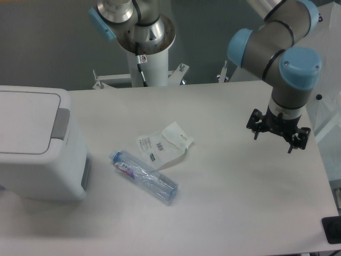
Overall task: Open the trash can
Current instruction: 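Move the open gripper across the table toward the white trash can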
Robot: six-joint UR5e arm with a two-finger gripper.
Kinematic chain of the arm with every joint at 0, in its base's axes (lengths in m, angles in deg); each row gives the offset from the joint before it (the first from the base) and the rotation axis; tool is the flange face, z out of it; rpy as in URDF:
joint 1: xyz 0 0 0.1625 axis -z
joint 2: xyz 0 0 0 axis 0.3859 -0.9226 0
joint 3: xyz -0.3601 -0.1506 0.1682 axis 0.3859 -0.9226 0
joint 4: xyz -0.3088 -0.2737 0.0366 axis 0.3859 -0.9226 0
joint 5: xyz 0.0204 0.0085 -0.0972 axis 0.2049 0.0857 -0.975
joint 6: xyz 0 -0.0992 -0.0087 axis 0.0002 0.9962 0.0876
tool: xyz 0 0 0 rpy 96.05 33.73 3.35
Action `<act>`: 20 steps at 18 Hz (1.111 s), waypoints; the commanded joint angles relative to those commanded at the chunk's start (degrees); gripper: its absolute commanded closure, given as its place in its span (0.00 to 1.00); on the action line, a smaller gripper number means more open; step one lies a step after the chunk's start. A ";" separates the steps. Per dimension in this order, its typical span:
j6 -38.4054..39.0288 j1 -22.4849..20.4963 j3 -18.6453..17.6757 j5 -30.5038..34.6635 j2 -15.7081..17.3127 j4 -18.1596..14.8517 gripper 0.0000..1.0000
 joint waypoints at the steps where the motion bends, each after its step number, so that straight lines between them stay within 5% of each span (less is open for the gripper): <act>1: 0.00 0.00 -0.09 0.00 0.09 0.00 0.00; 8: 0.88 0.70 -0.88 -0.26 0.70 -0.17 0.00; 14: 5.53 3.60 -6.06 -0.79 6.14 -0.79 0.00; 20: 18.69 9.30 -6.50 -1.31 6.59 -0.70 0.00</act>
